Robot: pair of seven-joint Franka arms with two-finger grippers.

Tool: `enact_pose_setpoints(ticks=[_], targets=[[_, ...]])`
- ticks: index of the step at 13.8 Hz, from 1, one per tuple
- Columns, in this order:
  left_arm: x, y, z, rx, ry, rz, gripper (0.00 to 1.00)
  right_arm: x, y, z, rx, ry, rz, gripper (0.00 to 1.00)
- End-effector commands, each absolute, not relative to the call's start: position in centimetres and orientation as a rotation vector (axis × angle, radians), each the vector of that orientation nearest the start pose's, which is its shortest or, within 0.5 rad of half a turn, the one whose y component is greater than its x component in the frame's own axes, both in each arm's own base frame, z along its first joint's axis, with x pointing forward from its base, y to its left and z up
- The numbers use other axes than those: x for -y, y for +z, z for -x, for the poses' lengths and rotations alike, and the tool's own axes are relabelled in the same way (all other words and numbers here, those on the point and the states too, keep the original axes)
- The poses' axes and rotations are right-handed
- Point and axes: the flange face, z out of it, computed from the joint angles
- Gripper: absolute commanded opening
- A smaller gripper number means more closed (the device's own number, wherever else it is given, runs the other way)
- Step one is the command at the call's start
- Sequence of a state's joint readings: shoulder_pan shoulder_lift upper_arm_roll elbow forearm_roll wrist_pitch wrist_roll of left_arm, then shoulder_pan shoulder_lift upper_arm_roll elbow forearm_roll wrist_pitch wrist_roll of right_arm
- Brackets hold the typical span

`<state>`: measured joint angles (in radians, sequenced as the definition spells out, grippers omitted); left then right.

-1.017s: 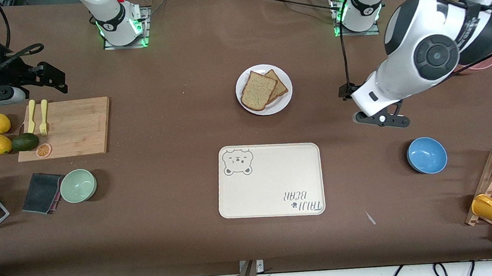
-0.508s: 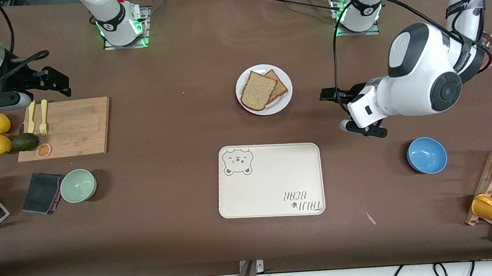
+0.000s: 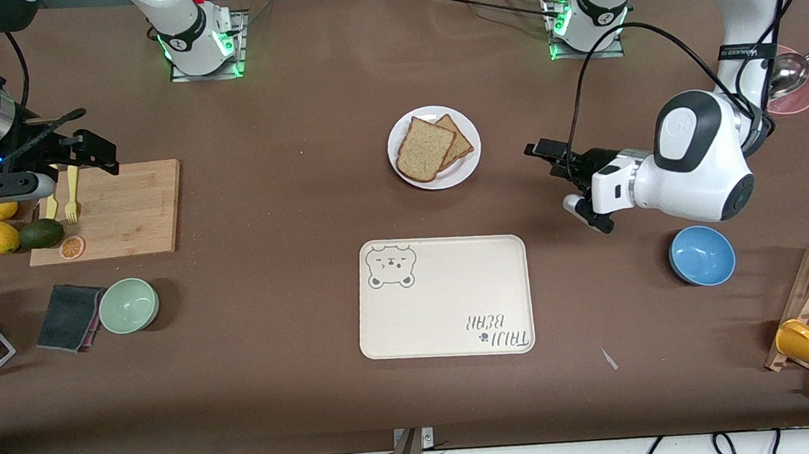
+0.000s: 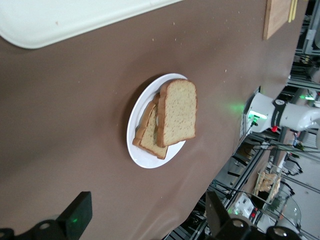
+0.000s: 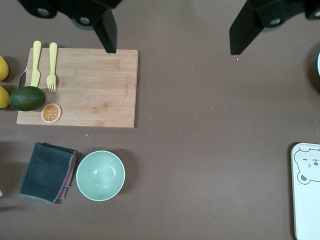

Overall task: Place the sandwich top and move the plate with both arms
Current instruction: 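Reach the left gripper toward the white plate rim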

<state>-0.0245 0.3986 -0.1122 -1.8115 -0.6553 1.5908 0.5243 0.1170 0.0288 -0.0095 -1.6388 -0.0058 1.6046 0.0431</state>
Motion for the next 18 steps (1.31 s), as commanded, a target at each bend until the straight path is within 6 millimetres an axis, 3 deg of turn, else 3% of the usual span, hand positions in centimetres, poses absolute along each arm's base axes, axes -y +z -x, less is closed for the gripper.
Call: enact_pose_setpoints(ticks=[1, 7, 10, 12, 15, 18], targets=[[11.1, 27.9, -54.6, 0.494, -0.490, -2.115, 1.00, -6.1, 57.8, -56.1, 0.095, 0.072, 3.163, 1.00], [14.3, 19.9, -48.3, 0.335, -0.331, -2.003, 0.98, -5.9, 57.4, -56.4, 0.091, 0.074, 3.169, 1.00], [17.9, 17.9, -46.4, 0.325, -0.279, -2.043, 0.92, -5.8, 57.4, -56.4, 0.091, 0.074, 3.171, 1.00], [18.7, 16.9, -45.9, 0.331, -0.270, -2.073, 0.85, -5.7, 57.4, -56.4, 0.090, 0.073, 3.178, 1.00], [19.4, 15.3, -45.3, 0.364, -0.228, -2.034, 0.85, -5.8, 57.3, -56.4, 0.093, 0.075, 3.182, 1.00], [19.3, 12.2, -44.4, 0.393, -0.146, -2.004, 0.61, -5.8, 57.0, -56.6, 0.094, 0.078, 3.185, 1.00]])
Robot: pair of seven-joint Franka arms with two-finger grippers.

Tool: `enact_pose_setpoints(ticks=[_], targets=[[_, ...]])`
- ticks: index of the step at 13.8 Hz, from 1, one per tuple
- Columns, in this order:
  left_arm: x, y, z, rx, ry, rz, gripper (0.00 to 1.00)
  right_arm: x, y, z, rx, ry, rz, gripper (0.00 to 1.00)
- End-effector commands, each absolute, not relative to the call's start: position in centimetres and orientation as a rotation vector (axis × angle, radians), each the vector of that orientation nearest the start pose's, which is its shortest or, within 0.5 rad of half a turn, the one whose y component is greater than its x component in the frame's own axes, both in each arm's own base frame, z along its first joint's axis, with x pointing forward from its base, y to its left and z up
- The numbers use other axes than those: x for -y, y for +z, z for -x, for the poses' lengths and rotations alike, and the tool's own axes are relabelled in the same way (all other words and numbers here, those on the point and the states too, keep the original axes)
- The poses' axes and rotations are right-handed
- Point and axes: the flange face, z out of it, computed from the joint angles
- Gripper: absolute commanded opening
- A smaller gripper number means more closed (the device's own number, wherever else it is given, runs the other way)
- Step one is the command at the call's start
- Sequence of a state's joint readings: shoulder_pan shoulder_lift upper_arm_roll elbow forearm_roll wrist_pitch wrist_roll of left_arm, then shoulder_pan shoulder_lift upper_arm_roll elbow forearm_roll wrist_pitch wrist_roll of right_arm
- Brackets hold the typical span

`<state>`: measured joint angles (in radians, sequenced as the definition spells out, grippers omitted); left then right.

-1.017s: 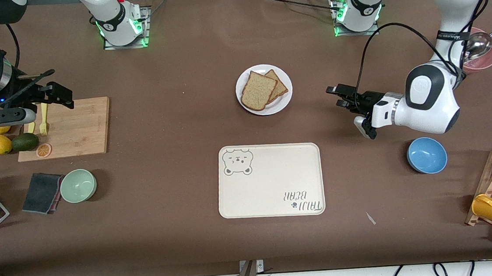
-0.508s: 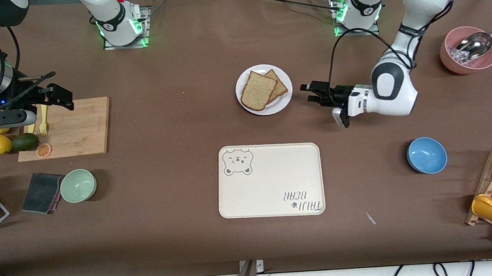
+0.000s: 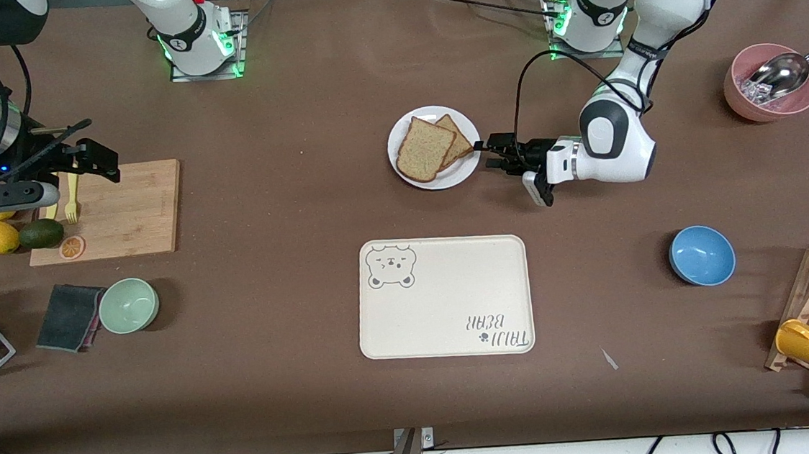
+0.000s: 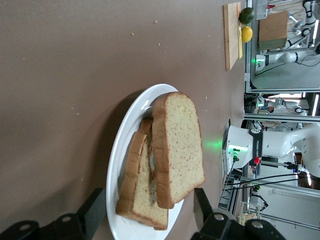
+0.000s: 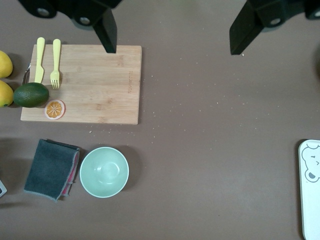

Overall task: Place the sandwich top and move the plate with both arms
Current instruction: 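Close the left gripper on the plate rim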

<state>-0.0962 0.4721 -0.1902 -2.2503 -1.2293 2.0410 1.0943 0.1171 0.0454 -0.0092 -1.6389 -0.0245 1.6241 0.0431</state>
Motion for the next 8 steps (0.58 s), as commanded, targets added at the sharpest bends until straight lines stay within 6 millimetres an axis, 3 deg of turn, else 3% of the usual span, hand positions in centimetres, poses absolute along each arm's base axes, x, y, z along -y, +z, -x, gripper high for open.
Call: enact_pose_setpoints(ticks=[1, 6, 8], targets=[[19.4, 11.3, -44.2, 0.378, -0.115, -2.000, 0.54, -5.8, 57.0, -56.6, 0.097, 0.075, 3.184, 1.00], [19.7, 10.8, -43.6, 0.362, -0.112, -1.991, 0.33, -5.7, 57.1, -56.6, 0.098, 0.072, 3.195, 1.00], [20.4, 10.8, -43.0, 0.364, -0.124, -1.980, 0.30, -5.8, 57.1, -56.6, 0.101, 0.069, 3.195, 1.00]])
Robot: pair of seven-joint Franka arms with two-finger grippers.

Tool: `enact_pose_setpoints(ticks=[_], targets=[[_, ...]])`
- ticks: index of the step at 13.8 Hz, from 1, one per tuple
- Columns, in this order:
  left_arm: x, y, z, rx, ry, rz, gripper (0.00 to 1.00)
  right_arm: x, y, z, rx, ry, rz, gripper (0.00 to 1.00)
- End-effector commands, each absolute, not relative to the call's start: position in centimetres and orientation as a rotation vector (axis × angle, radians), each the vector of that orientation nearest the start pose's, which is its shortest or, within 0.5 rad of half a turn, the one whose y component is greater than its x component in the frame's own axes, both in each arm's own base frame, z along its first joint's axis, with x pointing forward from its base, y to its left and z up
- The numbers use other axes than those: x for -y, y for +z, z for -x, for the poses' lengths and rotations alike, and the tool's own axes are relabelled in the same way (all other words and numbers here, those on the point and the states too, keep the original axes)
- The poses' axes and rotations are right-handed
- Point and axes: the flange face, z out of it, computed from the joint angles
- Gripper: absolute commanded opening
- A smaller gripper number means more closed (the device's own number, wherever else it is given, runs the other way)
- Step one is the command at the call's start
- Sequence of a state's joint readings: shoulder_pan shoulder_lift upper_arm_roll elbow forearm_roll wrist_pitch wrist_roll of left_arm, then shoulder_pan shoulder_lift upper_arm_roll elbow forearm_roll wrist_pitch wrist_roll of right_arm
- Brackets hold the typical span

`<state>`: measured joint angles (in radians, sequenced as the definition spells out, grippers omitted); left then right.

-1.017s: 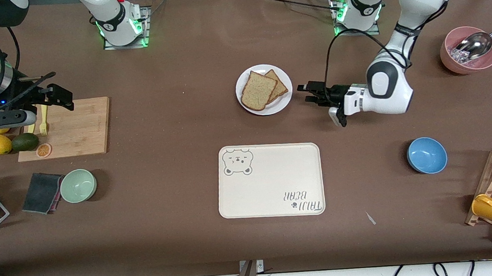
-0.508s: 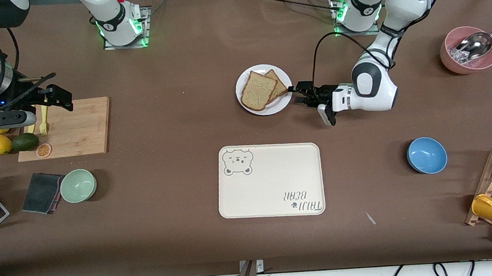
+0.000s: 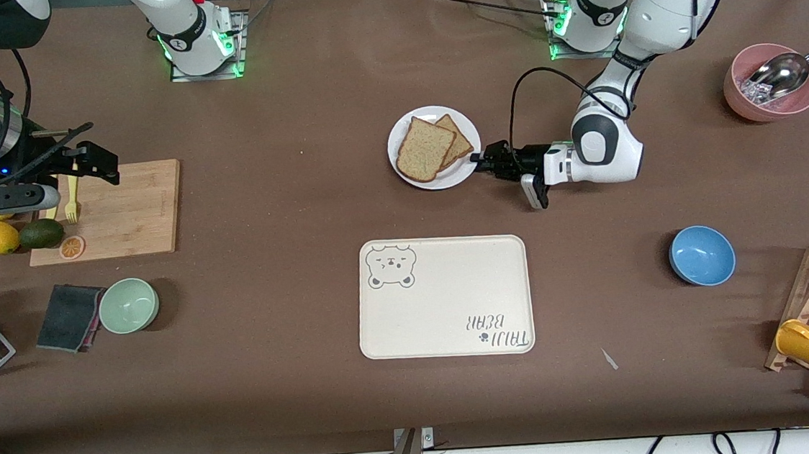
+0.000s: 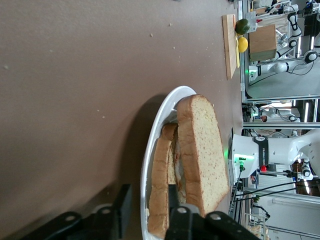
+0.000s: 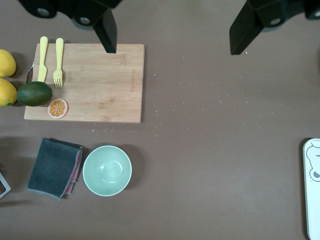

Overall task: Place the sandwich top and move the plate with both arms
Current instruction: 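Close the left gripper on the plate rim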

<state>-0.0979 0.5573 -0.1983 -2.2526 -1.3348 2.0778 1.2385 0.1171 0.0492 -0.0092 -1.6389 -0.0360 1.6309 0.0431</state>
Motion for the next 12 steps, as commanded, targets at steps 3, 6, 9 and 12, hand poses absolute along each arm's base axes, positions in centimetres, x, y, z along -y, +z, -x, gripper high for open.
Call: enact_pose_setpoints(ticks=[3, 6, 9, 12], targets=[[20.31, 10.61, -42.82, 0.362, -0.128, -1.982, 0.22, -5.75, 56.77, -56.75, 0.099, 0.079, 3.197, 1.00], [20.36, 10.12, -42.66, 0.360, -0.136, -1.982, 0.09, -5.54, 56.76, -56.75, 0.097, 0.081, 3.200, 1.00], [20.36, 10.12, -42.66, 0.360, -0.136, -1.982, 0.00, -5.63, 56.76, -56.74, 0.100, 0.081, 3.200, 1.00], [20.26, 10.14, -42.70, 0.358, -0.135, -1.979, 0.00, -5.63, 56.76, -56.74, 0.097, 0.081, 3.200, 1.00]])
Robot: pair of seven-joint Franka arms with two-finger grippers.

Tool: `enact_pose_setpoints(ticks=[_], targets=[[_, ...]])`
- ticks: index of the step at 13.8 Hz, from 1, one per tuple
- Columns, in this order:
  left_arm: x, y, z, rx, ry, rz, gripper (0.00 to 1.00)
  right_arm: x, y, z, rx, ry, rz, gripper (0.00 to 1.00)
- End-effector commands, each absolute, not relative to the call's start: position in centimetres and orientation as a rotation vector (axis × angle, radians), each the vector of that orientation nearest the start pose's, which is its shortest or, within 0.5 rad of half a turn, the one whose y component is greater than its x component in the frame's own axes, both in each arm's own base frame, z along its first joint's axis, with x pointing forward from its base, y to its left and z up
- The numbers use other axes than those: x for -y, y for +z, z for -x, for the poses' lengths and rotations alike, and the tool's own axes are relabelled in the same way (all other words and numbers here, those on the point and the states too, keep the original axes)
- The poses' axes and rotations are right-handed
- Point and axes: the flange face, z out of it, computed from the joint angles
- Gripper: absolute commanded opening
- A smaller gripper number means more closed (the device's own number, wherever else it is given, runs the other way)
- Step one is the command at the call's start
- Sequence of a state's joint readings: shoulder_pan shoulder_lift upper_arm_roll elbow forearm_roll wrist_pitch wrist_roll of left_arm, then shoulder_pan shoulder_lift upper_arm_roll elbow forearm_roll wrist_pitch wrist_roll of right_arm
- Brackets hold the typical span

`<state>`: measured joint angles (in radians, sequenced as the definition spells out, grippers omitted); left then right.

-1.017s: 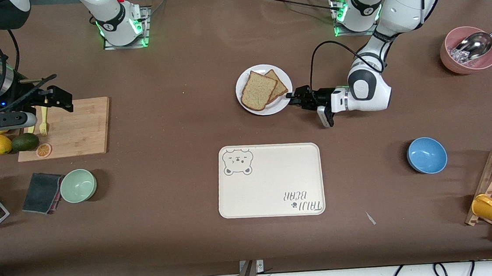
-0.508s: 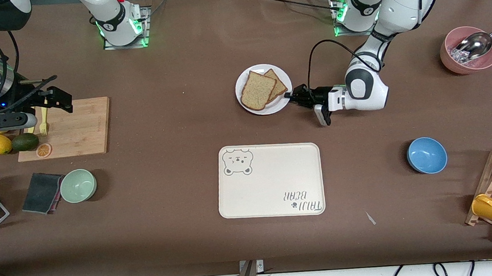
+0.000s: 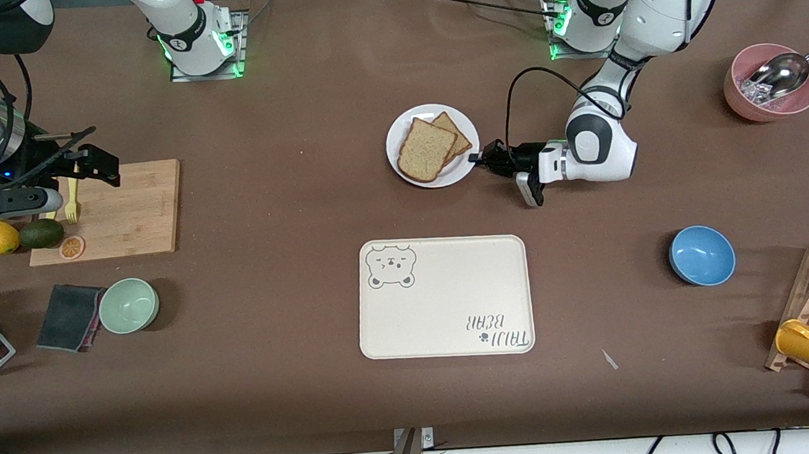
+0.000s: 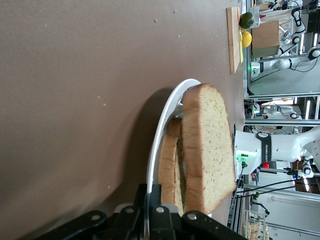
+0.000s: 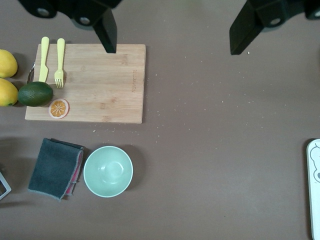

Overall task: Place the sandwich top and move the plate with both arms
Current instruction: 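Close the left gripper on the plate rim, then slide the plate with the left gripper onto the cream tray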

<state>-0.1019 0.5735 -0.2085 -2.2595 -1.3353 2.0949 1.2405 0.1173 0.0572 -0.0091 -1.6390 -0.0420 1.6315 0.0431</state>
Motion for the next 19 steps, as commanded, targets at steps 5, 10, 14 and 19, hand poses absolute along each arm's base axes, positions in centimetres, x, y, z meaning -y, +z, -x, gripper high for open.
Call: enact_pose_setpoints(ticks=[5, 10, 14, 19], targets=[[20.0, 11.5, -43.7, 0.349, -0.114, -1.959, 0.00, -5.7, 56.8, -56.7, 0.100, 0.078, 3.200, 1.00], [19.7, 14.0, -48.5, 0.289, -0.057, -1.965, 0.00, -5.6, 56.8, -56.7, 0.097, 0.081, 3.200, 1.00], [19.5, 15.8, -55.0, 0.264, 0.033, -1.960, 0.00, -5.6, 56.8, -56.7, 0.097, 0.081, 3.200, 1.00], [17.8, 17.4, -63.8, 0.122, 0.102, -1.969, 0.00, -5.8, 56.5, -56.7, 0.100, 0.088, 3.200, 1.00]])
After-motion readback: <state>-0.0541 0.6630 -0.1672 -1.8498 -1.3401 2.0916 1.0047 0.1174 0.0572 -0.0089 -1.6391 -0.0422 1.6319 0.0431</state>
